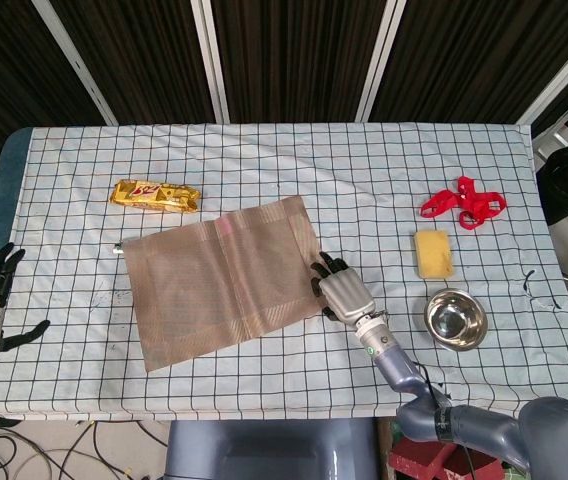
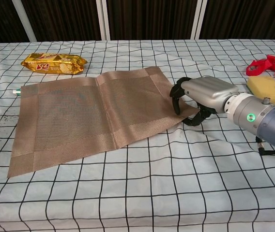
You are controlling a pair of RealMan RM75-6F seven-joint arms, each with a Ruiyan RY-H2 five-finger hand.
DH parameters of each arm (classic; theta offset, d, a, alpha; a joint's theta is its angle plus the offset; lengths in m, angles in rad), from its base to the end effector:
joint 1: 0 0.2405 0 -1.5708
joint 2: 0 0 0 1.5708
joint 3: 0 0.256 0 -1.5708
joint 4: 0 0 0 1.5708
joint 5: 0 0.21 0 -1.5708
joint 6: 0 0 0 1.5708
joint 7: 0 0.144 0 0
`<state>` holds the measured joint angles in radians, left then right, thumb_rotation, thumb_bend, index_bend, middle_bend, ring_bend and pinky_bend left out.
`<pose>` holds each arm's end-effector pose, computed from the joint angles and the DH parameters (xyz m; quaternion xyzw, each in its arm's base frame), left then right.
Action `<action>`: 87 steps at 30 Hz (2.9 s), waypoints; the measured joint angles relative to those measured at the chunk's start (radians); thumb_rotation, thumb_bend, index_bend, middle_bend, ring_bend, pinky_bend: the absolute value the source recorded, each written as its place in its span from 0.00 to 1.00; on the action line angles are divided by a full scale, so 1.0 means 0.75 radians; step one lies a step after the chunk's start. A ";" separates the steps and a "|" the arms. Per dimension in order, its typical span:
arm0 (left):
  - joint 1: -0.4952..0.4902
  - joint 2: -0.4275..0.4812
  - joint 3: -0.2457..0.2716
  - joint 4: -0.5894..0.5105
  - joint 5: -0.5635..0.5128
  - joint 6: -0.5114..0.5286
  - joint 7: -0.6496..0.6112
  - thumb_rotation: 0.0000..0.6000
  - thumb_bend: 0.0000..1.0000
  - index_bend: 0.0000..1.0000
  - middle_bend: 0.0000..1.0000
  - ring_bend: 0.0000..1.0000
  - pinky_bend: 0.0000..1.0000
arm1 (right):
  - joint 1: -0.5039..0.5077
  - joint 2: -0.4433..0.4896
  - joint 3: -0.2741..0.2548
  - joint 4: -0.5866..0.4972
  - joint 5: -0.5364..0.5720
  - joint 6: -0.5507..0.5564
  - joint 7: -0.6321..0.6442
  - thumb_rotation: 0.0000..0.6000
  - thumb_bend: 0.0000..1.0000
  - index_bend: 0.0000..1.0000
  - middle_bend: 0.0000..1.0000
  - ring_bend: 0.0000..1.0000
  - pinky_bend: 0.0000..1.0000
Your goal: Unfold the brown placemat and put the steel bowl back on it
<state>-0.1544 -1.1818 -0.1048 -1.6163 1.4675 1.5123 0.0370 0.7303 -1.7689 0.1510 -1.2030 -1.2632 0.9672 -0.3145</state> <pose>-0.2891 0.2121 0.1519 -0.5750 -0.3623 -0.4376 0.5887 -0.1524 -0.3388 -0.0718 0.7676 -0.3304 0.3650 0.4104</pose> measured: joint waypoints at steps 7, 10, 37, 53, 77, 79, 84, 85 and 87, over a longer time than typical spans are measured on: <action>0.002 0.002 0.000 -0.005 -0.002 -0.002 -0.002 1.00 0.02 0.00 0.00 0.00 0.00 | -0.015 0.015 -0.010 -0.021 -0.015 0.013 0.015 1.00 0.40 0.60 0.24 0.05 0.18; 0.002 0.002 0.002 -0.006 0.001 -0.003 0.000 1.00 0.02 0.00 0.00 0.00 0.00 | -0.024 0.028 -0.017 -0.049 -0.026 0.023 0.019 1.00 0.41 0.61 0.24 0.06 0.18; 0.015 -0.006 0.035 -0.019 0.055 0.011 0.025 1.00 0.02 0.00 0.00 0.00 0.00 | -0.283 0.265 -0.233 -0.450 -0.190 0.291 -0.030 1.00 0.43 0.65 0.25 0.06 0.18; 0.022 -0.006 0.042 -0.021 0.071 0.020 0.023 1.00 0.02 0.00 0.00 0.00 0.00 | -0.408 0.137 -0.292 -0.464 -0.247 0.366 -0.070 1.00 0.44 0.65 0.25 0.06 0.18; 0.022 -0.001 0.045 -0.029 0.071 0.010 0.023 1.00 0.02 0.00 0.00 0.00 0.00 | -0.457 0.166 -0.254 -0.484 -0.226 0.360 -0.117 1.00 0.44 0.65 0.24 0.06 0.18; 0.023 -0.001 0.044 -0.029 0.071 0.011 0.025 1.00 0.02 0.00 0.00 0.00 0.00 | -0.461 0.170 -0.256 -0.485 -0.229 0.360 -0.122 1.00 0.40 0.63 0.21 0.06 0.18; 0.024 0.000 0.045 -0.030 0.073 0.011 0.025 1.00 0.02 0.00 0.00 0.00 0.00 | -0.469 0.188 -0.265 -0.501 -0.226 0.344 -0.137 1.00 0.19 0.32 0.09 0.06 0.18; 0.024 0.000 0.045 -0.030 0.072 0.010 0.025 1.00 0.02 0.00 0.00 0.00 0.00 | -0.471 0.192 -0.267 -0.506 -0.225 0.343 -0.139 1.00 0.15 0.27 0.07 0.05 0.18; 0.024 0.001 0.046 -0.030 0.072 0.009 0.025 1.00 0.02 0.00 0.00 0.00 0.00 | -0.477 0.197 -0.270 -0.515 -0.224 0.342 -0.144 1.00 0.11 0.20 0.04 0.05 0.18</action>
<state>-0.1367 -1.1809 -0.0705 -1.6390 1.5219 1.5190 0.0555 0.3726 -1.6209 -0.0514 -1.5894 -1.4310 1.2240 -0.4226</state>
